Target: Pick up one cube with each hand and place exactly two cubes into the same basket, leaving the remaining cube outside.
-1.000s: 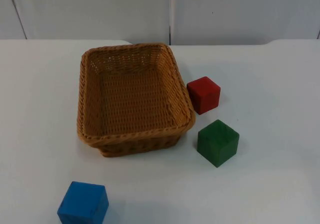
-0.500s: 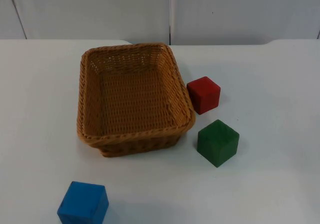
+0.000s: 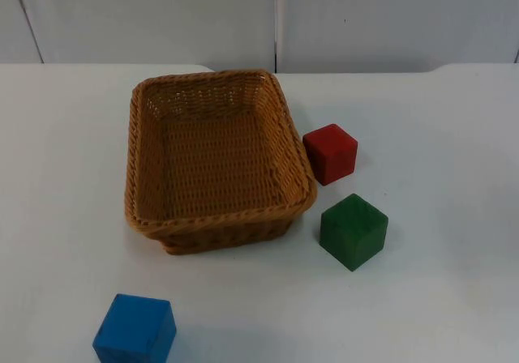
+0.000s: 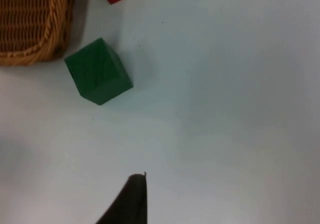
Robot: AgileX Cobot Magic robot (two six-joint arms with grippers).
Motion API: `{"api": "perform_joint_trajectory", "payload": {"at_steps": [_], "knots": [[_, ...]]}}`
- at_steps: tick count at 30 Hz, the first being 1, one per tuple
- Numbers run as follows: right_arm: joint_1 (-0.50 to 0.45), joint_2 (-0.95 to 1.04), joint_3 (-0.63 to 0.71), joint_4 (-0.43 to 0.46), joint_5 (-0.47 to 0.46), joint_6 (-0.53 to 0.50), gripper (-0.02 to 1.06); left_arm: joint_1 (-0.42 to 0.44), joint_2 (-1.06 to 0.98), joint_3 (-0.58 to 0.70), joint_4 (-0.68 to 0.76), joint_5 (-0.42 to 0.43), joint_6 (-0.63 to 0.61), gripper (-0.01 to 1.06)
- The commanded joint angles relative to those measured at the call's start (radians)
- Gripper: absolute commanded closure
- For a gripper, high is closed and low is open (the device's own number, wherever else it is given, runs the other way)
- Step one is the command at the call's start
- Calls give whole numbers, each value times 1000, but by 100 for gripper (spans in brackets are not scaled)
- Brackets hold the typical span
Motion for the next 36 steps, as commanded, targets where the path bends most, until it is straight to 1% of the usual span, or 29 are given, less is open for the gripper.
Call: {"api": "perform_joint_trajectory", "payload": {"at_steps": [1,6,8,9,11,12,15,16,17,21,25,27,28,29,32,33,36], "knots": [[-4,28,-21,28,-23,-31,-1,3,31,-3,-30,-19,21,0],[21,90,-55,35,-45,-45,-1,3,90,-3,-46,-34,52,0],[69,129,-69,32,-83,-55,-1,3,120,-3,-70,-38,77,0],[113,159,-79,32,-112,-67,-1,3,146,-3,-77,-42,81,0],[129,170,-84,32,-129,-72,-1,1,154,-3,-79,-42,83,0],[171,202,-96,32,-159,-72,-1,1,176,-3,-85,-42,88,0],[239,260,-123,32,-195,-72,-1,1,215,-3,-92,-40,99,0],[239,260,-123,32,-195,-72,-1,1,215,-3,-92,-40,99,0],[273,295,-139,29,-206,-72,-1,1,219,-3,-97,-40,104,0],[351,389,-189,-2,-219,-72,-1,1,224,-3,-125,-40,133,0],[383,437,-214,-3,-234,-72,-1,1,224,-3,-129,-33,133,0],[410,481,-221,-37,-273,-72,-1,-7,224,-3,-132,-30,140,0],[410,481,-221,-37,-273,-72,-1,-7,224,-3,-132,-30,140,0],[421,494,-221,-54,-289,-72,-1,-19,224,-3,-132,-30,140,0],[425,529,-221,-52,-318,-72,-1,-83,224,-3,-134,-59,134,0],[425,529,-221,-52,-318,-72,-1,-83,224,-3,-134,-59,134,0],[425,560,-221,-52,-345,-72,-1,-158,224,-3,-132,-109,108,0]]}}
